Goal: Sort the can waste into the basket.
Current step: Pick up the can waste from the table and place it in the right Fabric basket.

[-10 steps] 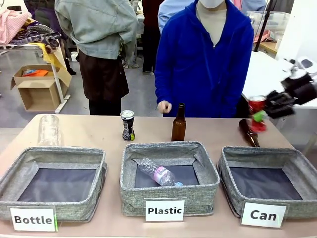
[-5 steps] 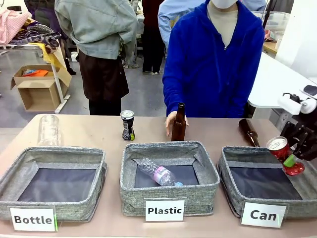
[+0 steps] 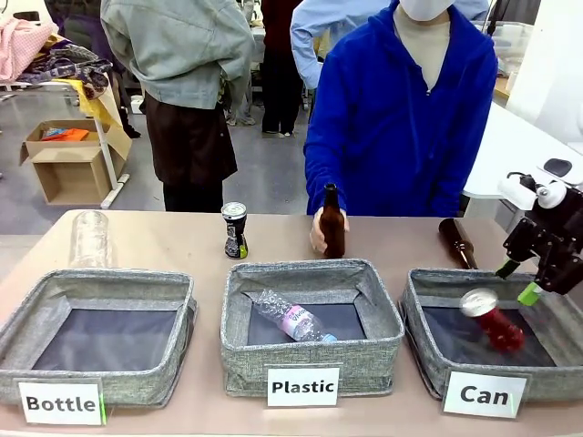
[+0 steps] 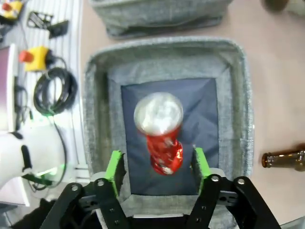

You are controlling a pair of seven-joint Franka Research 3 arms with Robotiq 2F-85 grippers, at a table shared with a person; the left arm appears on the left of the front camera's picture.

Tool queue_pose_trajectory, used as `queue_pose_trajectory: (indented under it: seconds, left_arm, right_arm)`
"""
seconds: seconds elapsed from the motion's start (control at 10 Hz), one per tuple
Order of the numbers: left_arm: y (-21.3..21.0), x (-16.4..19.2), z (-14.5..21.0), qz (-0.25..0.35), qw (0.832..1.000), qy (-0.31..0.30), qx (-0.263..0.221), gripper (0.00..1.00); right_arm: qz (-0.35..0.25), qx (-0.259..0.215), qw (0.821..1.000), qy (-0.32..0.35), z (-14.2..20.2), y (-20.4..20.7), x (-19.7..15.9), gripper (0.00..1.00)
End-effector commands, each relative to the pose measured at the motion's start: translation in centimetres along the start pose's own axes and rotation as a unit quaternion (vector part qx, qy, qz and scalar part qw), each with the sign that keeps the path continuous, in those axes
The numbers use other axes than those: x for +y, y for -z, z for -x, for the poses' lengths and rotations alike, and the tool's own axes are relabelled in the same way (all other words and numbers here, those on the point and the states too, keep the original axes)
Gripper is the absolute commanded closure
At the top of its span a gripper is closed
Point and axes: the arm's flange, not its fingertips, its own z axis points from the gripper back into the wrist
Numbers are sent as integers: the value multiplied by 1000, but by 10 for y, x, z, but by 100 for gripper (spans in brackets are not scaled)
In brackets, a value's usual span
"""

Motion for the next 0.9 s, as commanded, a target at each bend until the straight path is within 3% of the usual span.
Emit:
queue_pose_trajectory:
  seconds: [0.0, 0.3, 0.4, 0.5, 0.6, 0.7, 0.8]
  left_arm:
    - [0, -2, 0, 4, 1000, -2, 4, 0]
    - [0, -2, 0, 4, 1000, -2, 4, 0]
    - [0, -2, 0, 4, 1000, -2, 4, 0]
    - [0, -2, 0, 4, 1000, -2, 4, 0]
    - [0, -2, 0, 4, 1000, -2, 4, 0]
    - [0, -2, 0, 4, 1000, -2, 4, 0]
    - [0, 0, 0, 0, 1000, 0, 0, 0]
  right_arm:
    - [-1, -6, 1000, 27, -4, -2, -14, 0]
    - [8, -127, 990, 62, 4, -14, -20, 0]
    - [-3, -196, 975, 104, 9, -21, -19, 0]
    - [37, -319, 925, 203, 4, -28, -24, 0]
    - [8, -370, 900, 231, 3, -31, -23, 0]
    - [-15, -419, 855, 306, 3, -34, -25, 0]
    - [-45, -440, 833, 332, 6, -37, -28, 0]
